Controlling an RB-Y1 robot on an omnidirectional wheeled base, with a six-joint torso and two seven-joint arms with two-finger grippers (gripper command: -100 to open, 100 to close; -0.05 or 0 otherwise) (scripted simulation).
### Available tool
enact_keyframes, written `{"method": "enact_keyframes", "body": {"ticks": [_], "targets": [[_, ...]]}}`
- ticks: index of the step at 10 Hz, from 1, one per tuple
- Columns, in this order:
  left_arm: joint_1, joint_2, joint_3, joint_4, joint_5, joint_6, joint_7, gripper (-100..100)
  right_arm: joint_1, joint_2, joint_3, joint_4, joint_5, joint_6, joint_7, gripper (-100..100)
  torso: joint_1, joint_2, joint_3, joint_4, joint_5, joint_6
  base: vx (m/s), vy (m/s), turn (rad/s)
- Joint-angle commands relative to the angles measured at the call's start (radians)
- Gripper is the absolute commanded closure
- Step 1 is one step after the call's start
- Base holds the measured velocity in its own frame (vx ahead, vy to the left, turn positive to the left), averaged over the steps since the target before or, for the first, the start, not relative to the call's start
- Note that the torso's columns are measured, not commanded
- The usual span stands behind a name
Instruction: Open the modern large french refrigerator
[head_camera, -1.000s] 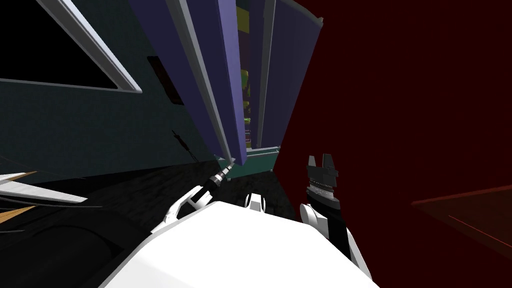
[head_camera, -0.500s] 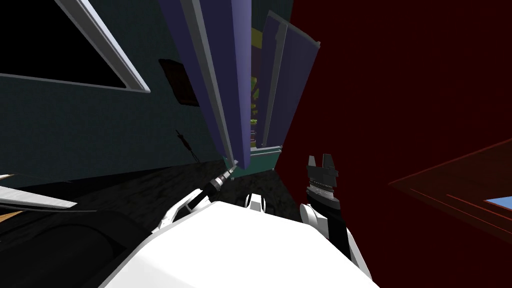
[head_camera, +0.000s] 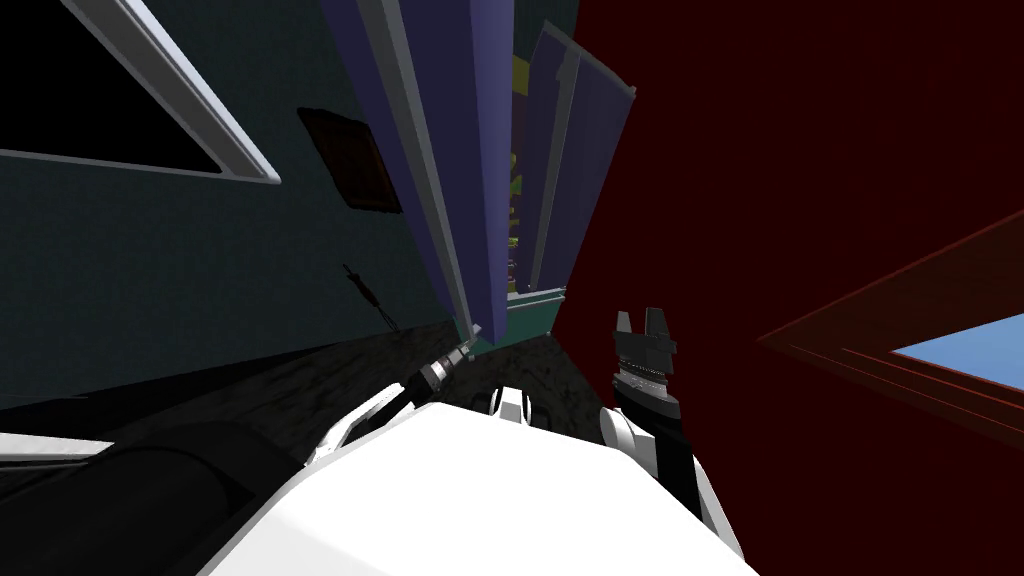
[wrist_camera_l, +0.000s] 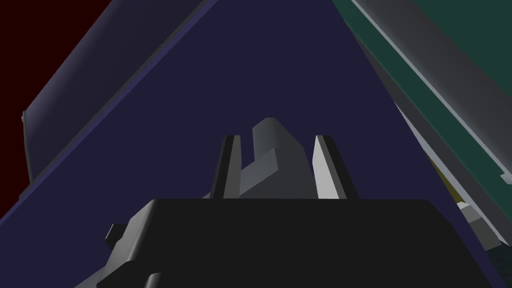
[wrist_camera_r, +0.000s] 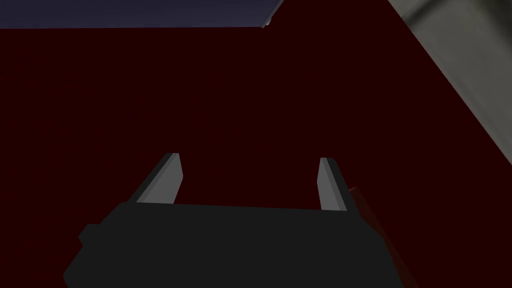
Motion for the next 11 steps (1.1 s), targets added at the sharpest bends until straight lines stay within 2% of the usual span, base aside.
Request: {"method": "enact_keyframes", "body": {"ticks": [1, 3, 4, 6, 8, 11], "targets": [[0.01, 0.035, -0.024, -0.028, -0.008, -0.041, -0.005, 100, 0.0, 0.0, 0.0, 0.0, 0.0, 0.0, 0.0, 0, 0.0, 0.001, 0.001, 0.0, 0.001, 0.0, -0.103, 0.264, -0.126], [0.024, 0.063, -0.053, -0.048, -0.014, -0.068, -0.007, 100, 0.0, 0.0, 0.0, 0.0, 0.0, 0.0, 0.0, 0, -0.006, 0.001, 0.0, 0.0, -0.001, 0.002, -0.122, 0.259, -0.135], [0.055, 0.08, -0.047, -0.085, -0.008, -0.035, -0.006, -100, 0.0, 0.0, 0.0, 0.0, 0.0, 0.0, 0.0, 0, -0.01, 0.0, 0.0, 0.0, -0.002, 0.003, -0.016, 0.114, 0.053], [0.08, 0.103, -0.04, -0.137, -0.001, -0.018, -0.005, -100, 0.001, 0.001, 0.0, 0.0, 0.0, 0.0, 0.0, 0, -0.023, -0.007, -0.003, -0.007, -0.002, 0.004, 0.06, -0.027, 0.126], [0.104, 0.127, -0.034, -0.188, 0.005, -0.001, -0.005, -100, 0.0, 0.0, 0.0, 0.0, 0.0, 0.0, 0.0, 0, -0.018, -0.005, -0.003, -0.004, -0.002, 0.01, 0.046, -0.022, 0.059], [0.129, 0.15, -0.027, -0.238, 0.011, 0.015, -0.004, -100, 0.0, 0.0, 0.0, 0.0, 0.0, 0.0, 0.0, 0, -0.012, 0.003, 0.0, 0.002, -0.004, 0.005, 0.031, -0.013, 0.032]]}}
